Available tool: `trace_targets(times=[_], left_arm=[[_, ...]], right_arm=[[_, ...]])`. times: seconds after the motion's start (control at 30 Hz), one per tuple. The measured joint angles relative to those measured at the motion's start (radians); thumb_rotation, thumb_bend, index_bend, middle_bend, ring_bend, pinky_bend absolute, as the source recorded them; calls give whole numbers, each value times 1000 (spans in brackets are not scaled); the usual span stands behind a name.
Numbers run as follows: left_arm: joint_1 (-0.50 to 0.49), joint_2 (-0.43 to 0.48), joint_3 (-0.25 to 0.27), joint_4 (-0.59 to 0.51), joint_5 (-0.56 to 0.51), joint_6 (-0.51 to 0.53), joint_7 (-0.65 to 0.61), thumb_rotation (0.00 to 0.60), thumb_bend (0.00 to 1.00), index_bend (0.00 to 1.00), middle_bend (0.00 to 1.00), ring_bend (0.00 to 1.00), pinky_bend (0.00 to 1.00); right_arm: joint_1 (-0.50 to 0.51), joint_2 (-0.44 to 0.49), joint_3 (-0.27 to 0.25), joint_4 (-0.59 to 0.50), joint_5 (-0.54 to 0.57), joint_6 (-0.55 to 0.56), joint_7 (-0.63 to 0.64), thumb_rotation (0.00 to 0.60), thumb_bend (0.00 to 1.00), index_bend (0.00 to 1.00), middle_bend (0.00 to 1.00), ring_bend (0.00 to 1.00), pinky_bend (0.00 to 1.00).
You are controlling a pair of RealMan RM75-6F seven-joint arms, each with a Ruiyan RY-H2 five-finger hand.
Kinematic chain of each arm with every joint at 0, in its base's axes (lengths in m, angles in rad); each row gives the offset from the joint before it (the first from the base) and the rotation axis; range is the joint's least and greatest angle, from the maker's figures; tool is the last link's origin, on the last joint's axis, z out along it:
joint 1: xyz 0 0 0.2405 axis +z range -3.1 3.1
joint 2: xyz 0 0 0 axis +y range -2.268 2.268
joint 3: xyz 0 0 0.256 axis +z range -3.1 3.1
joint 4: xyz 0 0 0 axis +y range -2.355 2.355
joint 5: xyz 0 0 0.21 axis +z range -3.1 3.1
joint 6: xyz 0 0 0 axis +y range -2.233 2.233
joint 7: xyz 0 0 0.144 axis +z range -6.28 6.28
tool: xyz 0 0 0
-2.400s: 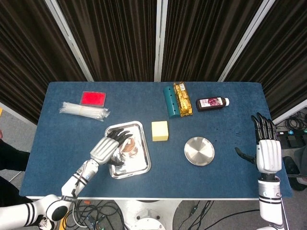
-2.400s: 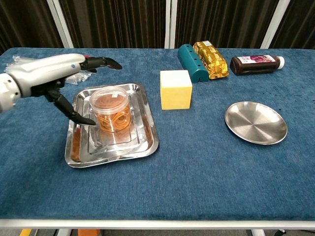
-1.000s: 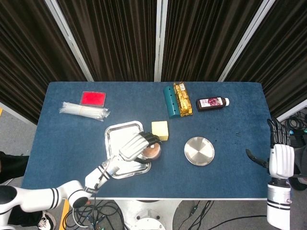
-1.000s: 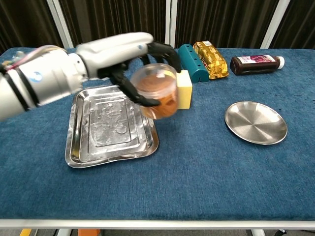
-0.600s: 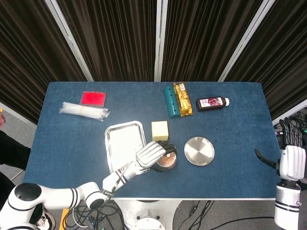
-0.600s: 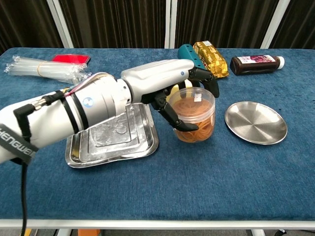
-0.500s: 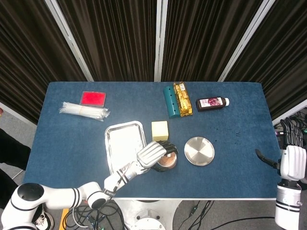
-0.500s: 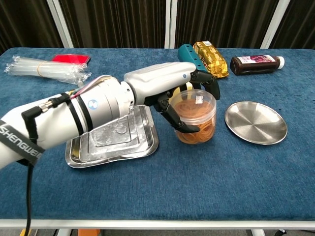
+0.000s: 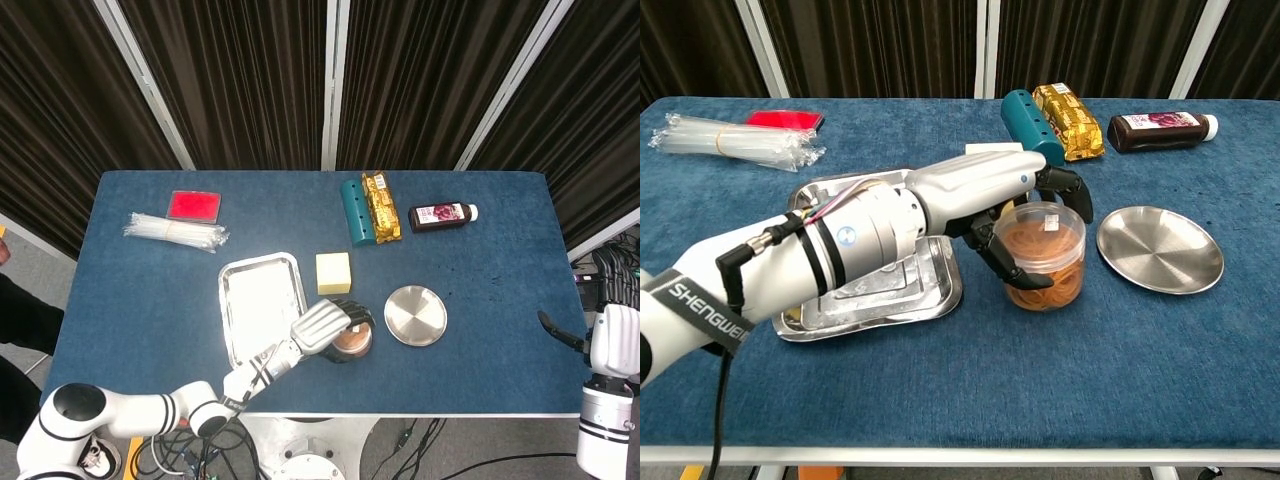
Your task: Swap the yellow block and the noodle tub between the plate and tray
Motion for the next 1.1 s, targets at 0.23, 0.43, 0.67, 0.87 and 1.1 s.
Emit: trace_targets(times=[0.23,0.43,0.67,0.87,1.1], left_arm=[[6,-2,17,2,10,19,-4,600,71,196,181,123,396],[23,30,20,-32,15,51,8,600,70,196,180,118,385],[71,162,-6,-160,22,158,74,600,70,232,199,118,388],[68,176,-63,-130,-44,149,68,600,62,203,185,96,282],[-13,72,-106,94,-92,50,-8,600,50,86,93,33,207]], right_arm=[[-4,1,6,1,3,0,2,600,56,0,0,0,0],[-6,3,9,-3,-1,3,0,600,56,0,0,0,0],[-6,1,17,-3,0,5,2,600,56,0,0,0,0],[-4,-2,21,-10,-5,7,-7,600,56,0,0,0,0],[-1,6,30,-19,1,3,-18,600,56,0,0,0,0]])
